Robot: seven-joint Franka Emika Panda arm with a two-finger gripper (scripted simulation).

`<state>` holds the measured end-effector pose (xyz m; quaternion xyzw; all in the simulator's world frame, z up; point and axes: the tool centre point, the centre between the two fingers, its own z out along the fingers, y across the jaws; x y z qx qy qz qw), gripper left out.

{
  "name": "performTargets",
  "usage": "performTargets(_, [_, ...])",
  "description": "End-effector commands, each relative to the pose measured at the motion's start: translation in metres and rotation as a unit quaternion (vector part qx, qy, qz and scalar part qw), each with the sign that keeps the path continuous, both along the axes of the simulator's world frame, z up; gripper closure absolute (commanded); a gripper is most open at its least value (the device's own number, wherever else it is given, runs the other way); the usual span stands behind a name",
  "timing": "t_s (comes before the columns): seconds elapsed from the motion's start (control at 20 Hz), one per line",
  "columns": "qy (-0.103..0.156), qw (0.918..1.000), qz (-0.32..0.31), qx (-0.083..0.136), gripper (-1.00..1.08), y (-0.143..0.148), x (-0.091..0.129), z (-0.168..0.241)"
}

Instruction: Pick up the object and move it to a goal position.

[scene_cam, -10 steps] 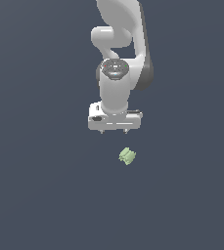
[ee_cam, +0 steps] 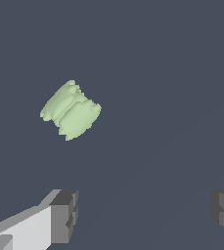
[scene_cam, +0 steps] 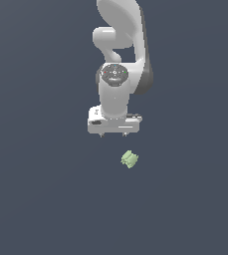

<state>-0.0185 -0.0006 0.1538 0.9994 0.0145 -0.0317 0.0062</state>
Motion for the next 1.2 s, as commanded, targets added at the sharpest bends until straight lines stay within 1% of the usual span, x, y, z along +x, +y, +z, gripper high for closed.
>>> performTargets(0.0, [0.003,1.0000,-0.001,-0.003,-0.92,-0.003,-0.002,-0.002])
performTargets(0.35, [0.002,1.0000,0.009,-0.002,-0.92,-0.001,0.000,-0.003])
performTargets(0.55, [0.001,0.9994,0.033,-0.001,-0.92,0.003,0.004,-0.007])
performTargets(0.75, [-0.001,0.9975,0.071,0.000,-0.92,0.009,0.010,-0.012])
performTargets(0.95, [-0.004,0.9925,0.122,0.002,-0.92,0.019,0.018,-0.020])
performTargets(1.15, [-0.008,0.9826,0.186,0.005,-0.92,0.031,0.027,-0.029])
